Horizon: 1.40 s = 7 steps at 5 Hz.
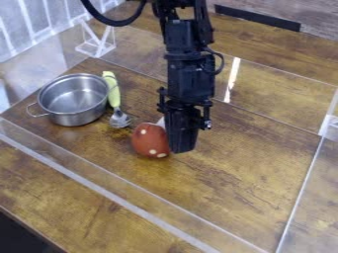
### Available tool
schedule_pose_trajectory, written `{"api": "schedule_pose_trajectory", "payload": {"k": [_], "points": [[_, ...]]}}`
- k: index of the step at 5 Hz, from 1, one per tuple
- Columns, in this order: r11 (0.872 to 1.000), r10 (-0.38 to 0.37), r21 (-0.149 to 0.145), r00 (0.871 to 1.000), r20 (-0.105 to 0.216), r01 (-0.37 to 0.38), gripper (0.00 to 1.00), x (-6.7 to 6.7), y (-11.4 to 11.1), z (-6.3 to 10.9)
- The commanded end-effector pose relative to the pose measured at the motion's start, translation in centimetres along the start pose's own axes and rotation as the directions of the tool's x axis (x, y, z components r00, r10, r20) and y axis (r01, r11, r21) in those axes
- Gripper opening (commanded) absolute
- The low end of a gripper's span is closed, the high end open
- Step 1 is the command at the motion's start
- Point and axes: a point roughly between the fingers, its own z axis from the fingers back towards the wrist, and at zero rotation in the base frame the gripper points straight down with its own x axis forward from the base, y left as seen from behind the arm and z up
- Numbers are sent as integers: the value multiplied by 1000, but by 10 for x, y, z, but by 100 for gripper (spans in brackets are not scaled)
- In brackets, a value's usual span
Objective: Remove the mushroom from the silver pot and put it on the table
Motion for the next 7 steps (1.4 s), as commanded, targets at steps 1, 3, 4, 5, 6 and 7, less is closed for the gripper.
{"api": "schedule_pose_trajectory", "payload": {"k": [1, 3, 4, 5, 6, 7], "points": [[1000, 2, 24, 997, 83, -4, 0, -1, -13, 40], [999, 43, -4, 995, 95, -43, 0, 1, 3, 35], [998, 63, -19, 994, 94, -62, 0, 1, 13, 23], [997, 70, -24, 994, 88, -68, 0, 5, 20, 13], [997, 75, -28, 995, 68, -74, 0, 6, 22, 12], [994, 106, -38, 993, 58, -103, 0, 15, 32, 18]]}}
